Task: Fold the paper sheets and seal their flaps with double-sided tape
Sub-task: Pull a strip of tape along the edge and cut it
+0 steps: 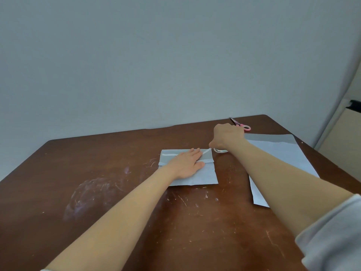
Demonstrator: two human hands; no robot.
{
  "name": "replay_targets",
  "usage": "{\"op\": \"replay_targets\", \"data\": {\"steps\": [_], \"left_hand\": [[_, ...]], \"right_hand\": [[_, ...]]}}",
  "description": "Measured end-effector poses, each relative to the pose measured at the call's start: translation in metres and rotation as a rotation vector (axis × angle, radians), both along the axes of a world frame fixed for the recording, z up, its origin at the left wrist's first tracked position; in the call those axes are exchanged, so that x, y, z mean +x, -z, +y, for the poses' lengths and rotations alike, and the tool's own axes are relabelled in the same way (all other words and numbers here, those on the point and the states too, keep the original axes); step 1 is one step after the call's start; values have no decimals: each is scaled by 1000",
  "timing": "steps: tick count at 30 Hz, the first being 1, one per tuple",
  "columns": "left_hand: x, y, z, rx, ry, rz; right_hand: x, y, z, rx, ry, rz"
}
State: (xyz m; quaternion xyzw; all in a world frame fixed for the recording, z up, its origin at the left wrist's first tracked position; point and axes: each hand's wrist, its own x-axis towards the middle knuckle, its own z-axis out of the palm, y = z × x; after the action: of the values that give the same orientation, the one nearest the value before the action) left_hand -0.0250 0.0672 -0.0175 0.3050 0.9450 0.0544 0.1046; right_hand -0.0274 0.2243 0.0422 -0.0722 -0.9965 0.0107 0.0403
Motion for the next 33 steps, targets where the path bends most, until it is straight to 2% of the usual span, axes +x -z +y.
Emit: {"op": "replay_targets", "data": {"steps": [12,19,27,30,33], "left_hand": [[3,-4,1,-66,-9,-48],[6,-6,4,-78,-9,-38],[6,-1,8,-77,-54,6],[6,0,6,-34,-51,-13],[6,0,-7,91,-111,-33]], "right_hand": [[3,0,-1,77,21,-25],[9,-3,-6,177,-22,-58],[11,-5,-12,188,-43,-62],[11,-4,-13,188,-34,-62],[12,-4,-13,177,-36,-60]]}}
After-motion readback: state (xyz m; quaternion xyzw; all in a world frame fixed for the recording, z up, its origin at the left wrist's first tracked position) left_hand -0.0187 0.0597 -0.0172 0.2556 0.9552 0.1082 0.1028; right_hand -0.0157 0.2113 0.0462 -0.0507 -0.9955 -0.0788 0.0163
